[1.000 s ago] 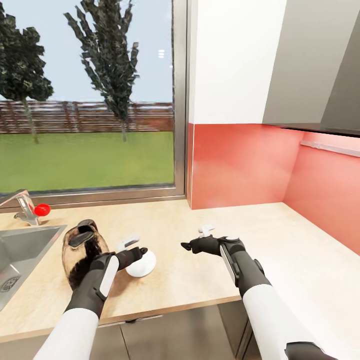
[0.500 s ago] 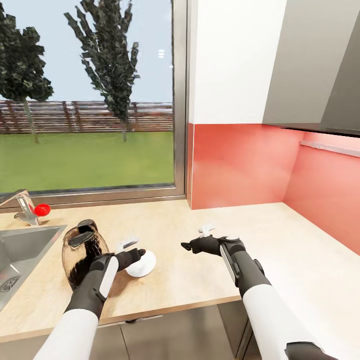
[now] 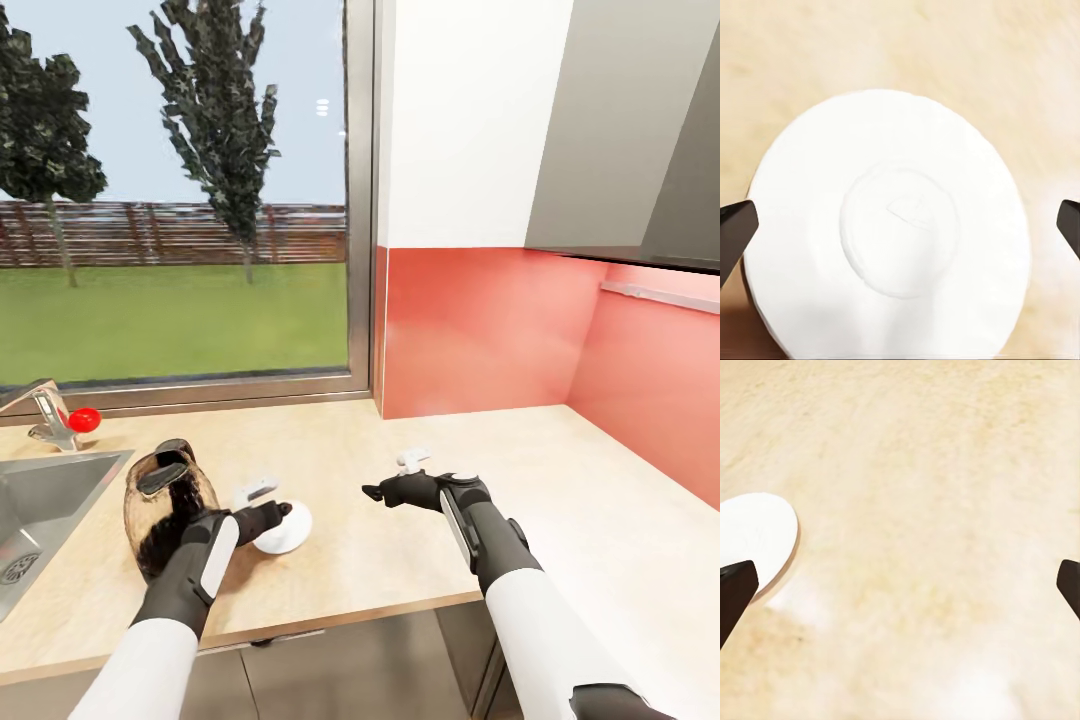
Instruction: Set up a coffee station on the kitchen countertop: keep the coffee maker on the countertop, move the bottle of coffee from the kitchen shelf to the counter next to the coffee maker, place a paper coffee filter on top of the coffee maker, put the saucer next to the coffee maker with the coffee cup on the saucer, and place the electric kettle next to the coffee maker.
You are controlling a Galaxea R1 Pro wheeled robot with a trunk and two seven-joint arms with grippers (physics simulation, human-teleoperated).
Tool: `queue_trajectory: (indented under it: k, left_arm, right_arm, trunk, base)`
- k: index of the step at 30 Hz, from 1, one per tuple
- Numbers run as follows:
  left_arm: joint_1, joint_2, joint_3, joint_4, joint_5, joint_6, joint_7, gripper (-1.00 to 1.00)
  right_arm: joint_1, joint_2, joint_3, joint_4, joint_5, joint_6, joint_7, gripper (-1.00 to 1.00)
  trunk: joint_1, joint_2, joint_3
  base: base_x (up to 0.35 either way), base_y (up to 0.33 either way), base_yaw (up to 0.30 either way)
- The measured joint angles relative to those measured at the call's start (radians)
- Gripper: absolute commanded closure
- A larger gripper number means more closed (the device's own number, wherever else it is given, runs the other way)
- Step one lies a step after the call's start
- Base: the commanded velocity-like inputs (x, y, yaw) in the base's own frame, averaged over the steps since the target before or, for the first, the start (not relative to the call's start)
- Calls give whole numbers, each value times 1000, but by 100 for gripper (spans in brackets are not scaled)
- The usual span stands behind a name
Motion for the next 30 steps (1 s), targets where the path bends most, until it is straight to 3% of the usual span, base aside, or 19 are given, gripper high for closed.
queue_trajectory:
  k: [30]
  left_arm:
    - [-1, -1, 6, 50, 10, -4, -3, -100]
  right_arm:
    - [0, 0, 0, 9, 0, -1, 0, -100]
  trunk:
    - [0, 0, 0]
  base:
    - [1, 0, 0]
